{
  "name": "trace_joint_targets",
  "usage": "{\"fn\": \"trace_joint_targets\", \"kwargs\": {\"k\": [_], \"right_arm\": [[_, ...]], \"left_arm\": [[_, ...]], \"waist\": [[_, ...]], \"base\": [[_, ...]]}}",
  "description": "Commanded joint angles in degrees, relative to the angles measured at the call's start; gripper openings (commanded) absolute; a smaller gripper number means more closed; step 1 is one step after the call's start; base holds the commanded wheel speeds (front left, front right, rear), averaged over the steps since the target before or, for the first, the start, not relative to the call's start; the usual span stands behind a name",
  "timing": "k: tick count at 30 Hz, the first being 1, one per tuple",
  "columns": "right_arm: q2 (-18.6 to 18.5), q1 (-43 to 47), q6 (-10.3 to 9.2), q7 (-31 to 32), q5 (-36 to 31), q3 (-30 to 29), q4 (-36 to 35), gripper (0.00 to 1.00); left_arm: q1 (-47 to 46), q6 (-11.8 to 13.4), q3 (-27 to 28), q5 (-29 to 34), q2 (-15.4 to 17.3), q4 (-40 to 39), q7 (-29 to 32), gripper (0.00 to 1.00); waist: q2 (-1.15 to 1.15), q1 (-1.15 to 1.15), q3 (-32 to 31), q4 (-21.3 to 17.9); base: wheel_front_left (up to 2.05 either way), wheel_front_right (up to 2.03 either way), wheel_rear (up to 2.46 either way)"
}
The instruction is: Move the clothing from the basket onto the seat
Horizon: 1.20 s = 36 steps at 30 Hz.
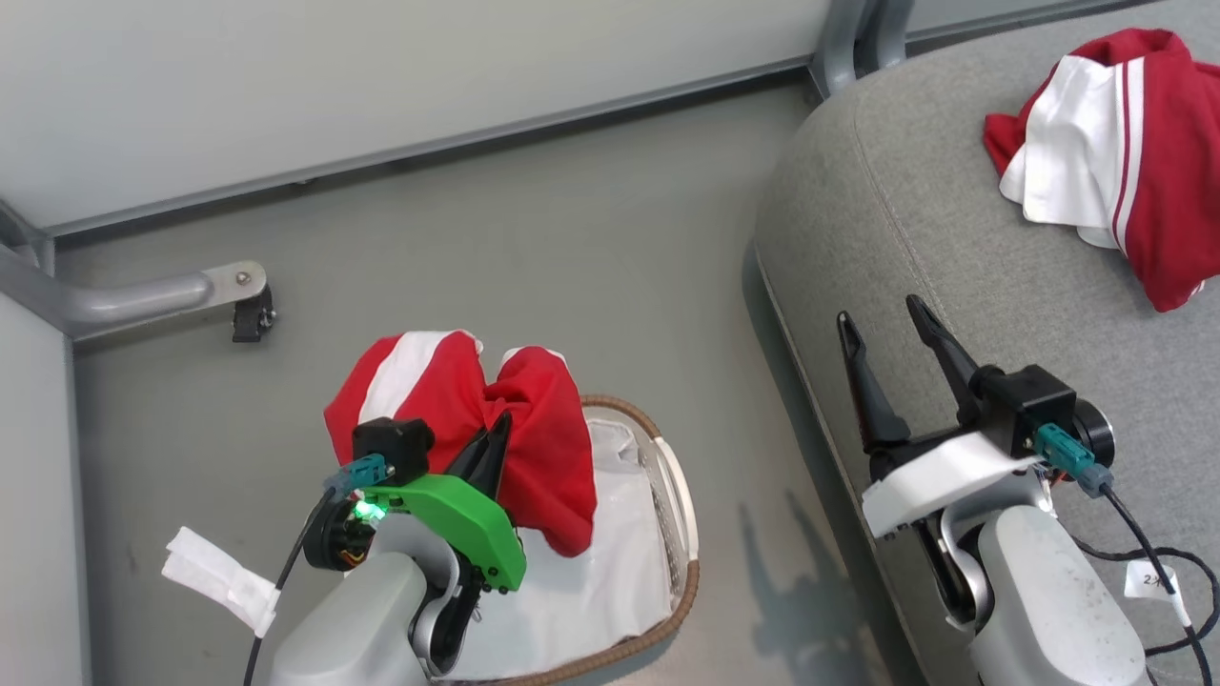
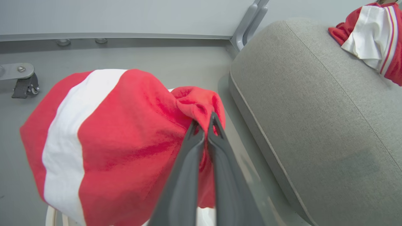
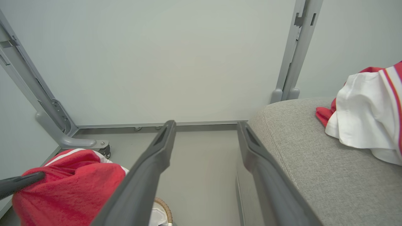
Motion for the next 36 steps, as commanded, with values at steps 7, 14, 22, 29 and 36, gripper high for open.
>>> {"fn": "trace_joint_targets", "kwargs": {"k": [7,14,22,29,36], "right_arm": [[-0.24,4.76,-0.08,0.00,-0.57,0.51,1.14,1.00],[-0.25,8.30,-0.08,0.00,-0.64,1.41,2.26,1.00],[-0.23,11.10,-0.08,0.00,-1.30,3.57,2.77,1.00],[-0.22,10.52,-0.08,0.00,-2.70,10.68,2.62,1.00],[-0.34,5.91,-0.08,0.00,-1.49,24.25,4.10,1.00]], "left_arm": [[4.21,1.49,8.86,7.41,0.87,-9.83,-0.09,0.00],[5.65,2.20,16.33,12.63,0.30,-18.75,-0.11,0.00],[4.79,2.11,19.61,16.39,-0.94,-25.22,-0.10,0.00],[5.36,1.63,19.99,17.45,-2.11,-26.43,-0.10,0.00],[6.06,1.14,19.05,17.68,-2.99,-26.53,-0.09,0.00]], "waist": [[0.00,0.00,-8.27,3.39],[0.00,0.00,-12.78,4.16],[0.00,0.00,-14.52,5.20],[0.00,0.00,-14.72,6.35],[0.00,0.00,-14.26,7.95]], "base": [[0.00,0.00,0.00],[0.00,0.00,0.00],[0.00,0.00,0.00],[0.00,0.00,0.00],[0.00,0.00,0.00]]}}
